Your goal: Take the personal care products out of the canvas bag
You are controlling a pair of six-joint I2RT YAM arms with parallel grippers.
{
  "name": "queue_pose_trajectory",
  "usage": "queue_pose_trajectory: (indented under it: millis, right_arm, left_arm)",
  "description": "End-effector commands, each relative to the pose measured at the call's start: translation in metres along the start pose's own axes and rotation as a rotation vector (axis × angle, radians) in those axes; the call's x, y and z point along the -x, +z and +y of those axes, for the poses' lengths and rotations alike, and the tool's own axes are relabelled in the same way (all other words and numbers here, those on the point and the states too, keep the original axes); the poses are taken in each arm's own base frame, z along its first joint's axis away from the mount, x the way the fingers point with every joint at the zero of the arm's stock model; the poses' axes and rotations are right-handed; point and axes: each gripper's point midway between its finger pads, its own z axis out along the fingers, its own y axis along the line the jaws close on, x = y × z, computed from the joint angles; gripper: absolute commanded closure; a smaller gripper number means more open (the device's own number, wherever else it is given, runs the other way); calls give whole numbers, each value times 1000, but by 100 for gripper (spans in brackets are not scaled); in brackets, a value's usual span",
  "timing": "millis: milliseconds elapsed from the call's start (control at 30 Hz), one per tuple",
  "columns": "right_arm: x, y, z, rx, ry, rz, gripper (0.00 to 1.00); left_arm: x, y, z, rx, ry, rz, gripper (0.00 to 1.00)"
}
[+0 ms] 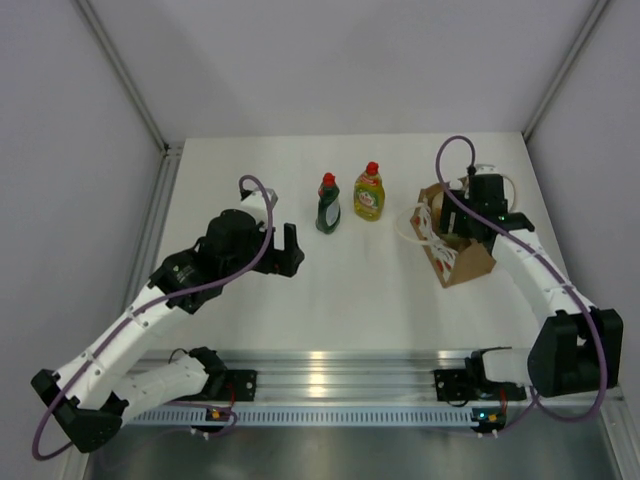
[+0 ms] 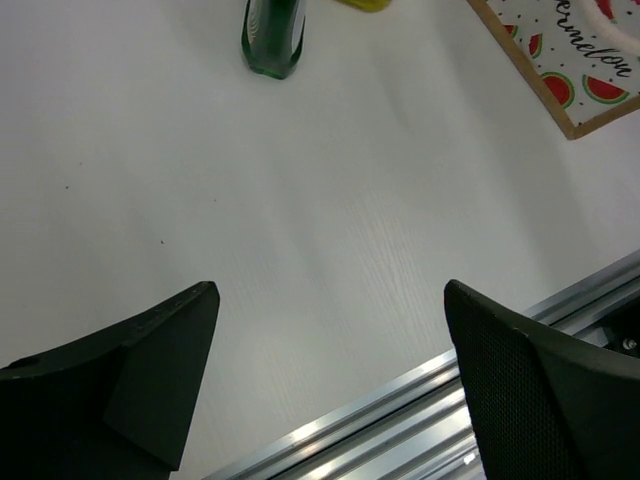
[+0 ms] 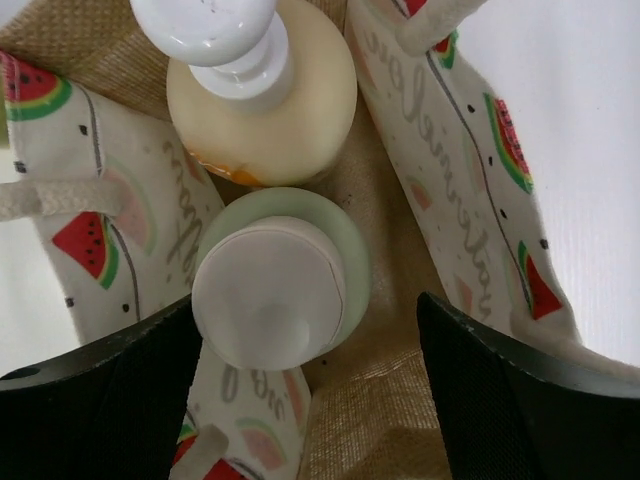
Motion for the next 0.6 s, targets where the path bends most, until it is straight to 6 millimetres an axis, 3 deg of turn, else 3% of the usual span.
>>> queue_pose_trajectory:
  millis: [0, 133, 267, 567]
  right_arm:
    - [-2, 5, -6, -15, 17, 42, 17]
    - [-5, 15, -1, 9, 7, 75, 17]
    - [-11, 28, 1, 8, 2, 103, 18]
    - [-13, 43, -1, 0, 7, 80, 24]
  left_arm:
    - [-5, -1, 18, 78, 66, -3, 2]
    - [-18, 5, 32, 138, 63, 16, 2]
    - [-30, 14, 31, 137, 45, 57, 2]
    - [-31, 12, 33, 140, 40, 52, 2]
